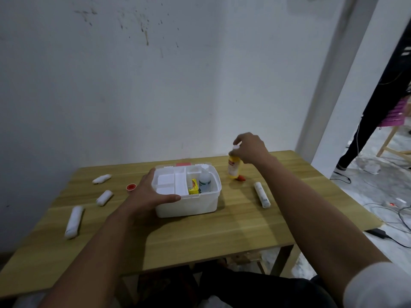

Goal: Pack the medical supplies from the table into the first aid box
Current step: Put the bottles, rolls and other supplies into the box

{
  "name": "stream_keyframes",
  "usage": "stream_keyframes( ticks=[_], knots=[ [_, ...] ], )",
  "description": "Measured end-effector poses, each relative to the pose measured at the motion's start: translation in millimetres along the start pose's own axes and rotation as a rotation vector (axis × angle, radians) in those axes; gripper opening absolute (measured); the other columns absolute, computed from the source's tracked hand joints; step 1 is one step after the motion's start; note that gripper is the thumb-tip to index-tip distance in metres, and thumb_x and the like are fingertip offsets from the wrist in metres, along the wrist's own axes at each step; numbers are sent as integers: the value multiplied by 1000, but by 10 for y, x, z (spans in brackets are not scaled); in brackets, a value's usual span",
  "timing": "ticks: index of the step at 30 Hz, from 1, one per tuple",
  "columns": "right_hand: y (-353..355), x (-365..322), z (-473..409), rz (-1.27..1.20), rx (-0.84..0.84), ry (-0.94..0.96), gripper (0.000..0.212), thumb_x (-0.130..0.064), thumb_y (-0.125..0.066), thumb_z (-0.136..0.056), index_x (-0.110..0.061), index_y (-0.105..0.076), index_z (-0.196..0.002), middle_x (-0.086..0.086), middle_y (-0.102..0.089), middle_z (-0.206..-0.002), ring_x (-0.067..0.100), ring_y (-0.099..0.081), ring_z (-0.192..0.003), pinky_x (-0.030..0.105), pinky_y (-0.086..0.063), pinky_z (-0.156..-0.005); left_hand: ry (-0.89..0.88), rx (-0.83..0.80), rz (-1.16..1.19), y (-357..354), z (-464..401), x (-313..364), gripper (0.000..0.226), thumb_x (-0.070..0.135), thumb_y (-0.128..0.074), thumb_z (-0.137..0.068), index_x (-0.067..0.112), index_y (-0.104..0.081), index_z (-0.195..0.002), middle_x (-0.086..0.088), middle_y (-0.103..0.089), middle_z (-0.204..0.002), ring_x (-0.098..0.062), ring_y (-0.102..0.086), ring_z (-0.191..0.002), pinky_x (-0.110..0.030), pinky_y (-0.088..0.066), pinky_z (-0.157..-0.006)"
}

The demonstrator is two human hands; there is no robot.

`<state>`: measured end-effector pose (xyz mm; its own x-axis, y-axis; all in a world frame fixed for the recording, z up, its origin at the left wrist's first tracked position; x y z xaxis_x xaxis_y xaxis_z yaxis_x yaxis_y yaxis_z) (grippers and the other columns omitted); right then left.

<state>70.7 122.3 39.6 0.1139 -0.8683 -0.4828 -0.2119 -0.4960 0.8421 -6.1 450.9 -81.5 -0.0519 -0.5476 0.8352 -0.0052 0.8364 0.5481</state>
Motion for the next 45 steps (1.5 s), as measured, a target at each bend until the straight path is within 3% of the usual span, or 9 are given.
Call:
stream_keyframes(
  ticks=[5, 11, 20, 25, 29, 33, 36, 40, 45],
  knots=[
    [342, -540, 95, -113, -10, 120, 38, -29, -87, -75, -13, -75, -107, 4, -73, -96, 20, -73, -63, 33, -63, -55, 20, -7, -26, 14, -24, -41, 146, 78, -90, -39, 36, -21, -161, 5, -35, -159, -24, -42, -139, -52, -48, -106],
    [74, -834, 336, -78, -130, 216, 37, -31, -89, -75, -12, -76, -104, 3, -73, -95, 18, -72, -69, 37, -65, -62, 5, -16, 0, 11, -13, -30, 141, 77, -91, -40, 38, -25, -158, 5, -39, -158, -22, -44, -136, -52, -49, -104],
    [-656, -657, 509, 104, -290, 277, 39, -27, -91, -73, -17, -77, -109, 2, -73, -111, 16, -67, -95, 32, -57, -81, -45, -13, 138, -51, 136, 163, 115, 56, -90, -53, 38, -32, -152, 12, -47, -138, -14, -45, -122, -20, -43, -74],
    [-397, -496, 358, -122, -194, 194, 48, -52, -85, -75, -18, -77, -108, -6, -72, -96, 12, -70, -88, 31, -57, -81, -49, 38, 132, -69, 168, 142, 106, 50, -86, -59, 42, -32, -149, 17, -46, -130, -11, -44, -119, -18, -41, -72],
    [-291, -120, 50, -110, -11, 74, 21, -37, -74, -87, -19, -79, -97, -2, -77, -97, 15, -70, -89, 34, -58, -82, -65, 48, 101, -45, 154, 76, 111, 59, -89, -58, 42, -34, -153, 17, -49, -139, -13, -47, -123, -25, -48, -80],
    [-648, 353, -73, 167, -151, -97, 27, -19, -66, -87, -12, -72, -113, 7, -73, -113, 26, -68, -102, 37, -57, -85, -45, 67, 98, -33, 145, -4, 119, 69, -91, -53, 48, -31, -154, 13, -51, -149, -18, -50, -132, -48, -52, -102],
    [-863, 538, -37, 322, -226, -171, 28, -40, -65, -94, -17, -63, -110, 5, -68, -111, 28, -63, -99, 46, -50, -96, -49, 83, 95, -31, 141, -12, 120, 70, -91, -53, 48, -31, -154, 14, -51, -149, -17, -50, -132, -48, -52, -102],
    [-979, 616, 34, 459, -224, -185, 6, -15, -59, -96, -18, -54, -98, 2, -61, -97, 27, -59, -92, 49, -41, -102, -66, 93, 94, -47, 149, -20, 122, 71, -90, -52, 47, -30, -155, 16, -51, -147, -14, -49, -131, -43, -51, -101],
    [-918, 651, 23, 370, -147, -189, 20, -27, -72, -91, -13, -57, -90, 6, -67, -94, 26, -60, -81, 36, -48, -74, -43, 94, 96, -37, 128, -72, 120, 72, -92, -52, 51, -31, -153, 20, -52, -146, -13, -51, -132, -48, -51, -103]
  ],
)
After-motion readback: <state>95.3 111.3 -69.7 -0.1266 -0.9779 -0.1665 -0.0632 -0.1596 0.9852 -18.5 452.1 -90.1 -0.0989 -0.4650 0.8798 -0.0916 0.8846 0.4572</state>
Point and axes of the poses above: each hand's wrist, its own z-axis away from the middle knuckle, its own y-axis out of the back of the hand, x = y × z, the point moved 6 cm from there along -z, towards the middle knuckle
